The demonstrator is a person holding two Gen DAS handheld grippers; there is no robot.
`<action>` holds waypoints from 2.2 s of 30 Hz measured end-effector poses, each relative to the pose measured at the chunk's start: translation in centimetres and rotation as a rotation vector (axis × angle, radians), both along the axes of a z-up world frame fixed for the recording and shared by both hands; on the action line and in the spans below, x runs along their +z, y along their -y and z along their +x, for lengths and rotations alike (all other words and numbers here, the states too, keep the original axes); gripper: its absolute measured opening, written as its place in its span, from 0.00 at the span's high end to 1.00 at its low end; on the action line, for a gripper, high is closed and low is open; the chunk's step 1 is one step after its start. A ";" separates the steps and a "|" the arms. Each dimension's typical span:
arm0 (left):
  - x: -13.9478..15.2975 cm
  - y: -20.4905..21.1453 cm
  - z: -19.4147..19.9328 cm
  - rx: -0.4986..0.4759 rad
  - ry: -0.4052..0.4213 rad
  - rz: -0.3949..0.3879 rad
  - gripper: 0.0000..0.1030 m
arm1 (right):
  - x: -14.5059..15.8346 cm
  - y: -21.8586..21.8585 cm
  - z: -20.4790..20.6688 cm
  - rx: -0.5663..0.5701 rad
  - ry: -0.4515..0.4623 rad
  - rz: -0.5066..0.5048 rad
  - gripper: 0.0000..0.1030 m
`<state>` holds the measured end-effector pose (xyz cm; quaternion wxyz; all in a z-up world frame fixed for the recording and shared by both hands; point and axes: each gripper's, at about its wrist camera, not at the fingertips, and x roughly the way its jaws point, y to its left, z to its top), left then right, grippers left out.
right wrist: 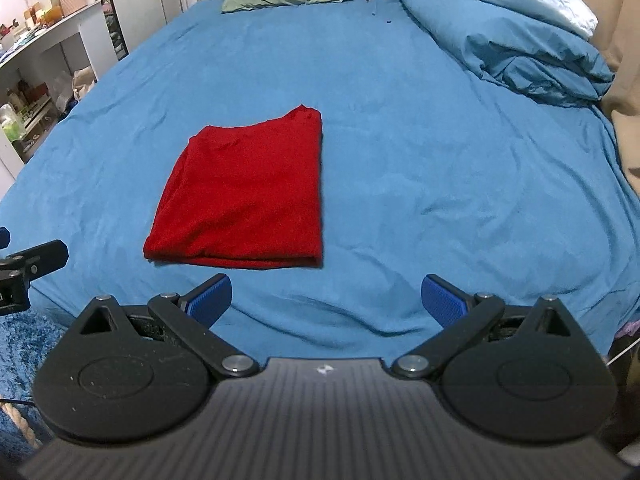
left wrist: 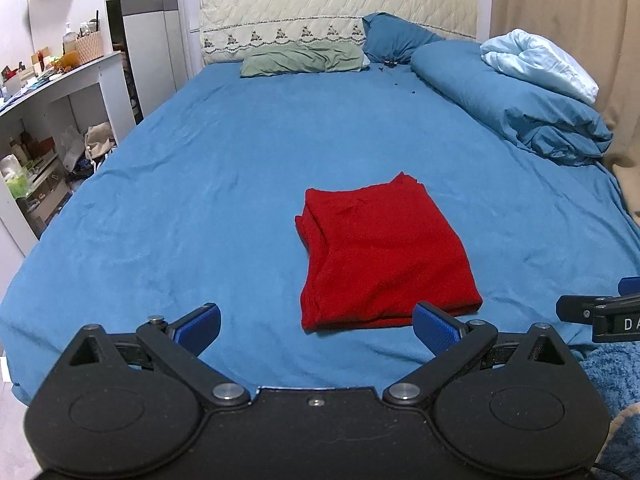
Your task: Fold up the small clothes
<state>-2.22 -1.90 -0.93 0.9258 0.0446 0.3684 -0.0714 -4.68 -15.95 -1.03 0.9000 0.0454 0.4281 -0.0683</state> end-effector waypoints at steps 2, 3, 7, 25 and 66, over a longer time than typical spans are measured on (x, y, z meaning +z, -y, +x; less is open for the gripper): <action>0.0 -0.1 0.0 0.001 -0.002 -0.006 0.00 | 0.1 0.0 0.0 0.002 0.003 0.001 0.00; 0.0 -0.2 0.0 0.001 -0.002 -0.007 0.00 | 0.1 0.0 0.0 0.003 0.003 0.001 0.00; 0.2 -0.3 -0.1 0.000 0.003 -0.004 0.00 | 0.1 -0.2 -0.1 0.005 0.006 0.000 0.00; 0.5 -0.2 -0.3 0.004 0.024 -0.003 0.00 | 0.4 -0.6 -0.1 0.006 0.014 -0.006 0.00; 1.0 0.0 -0.4 0.014 0.056 -0.003 0.00 | 0.5 -0.9 -0.1 0.008 0.015 -0.001 0.00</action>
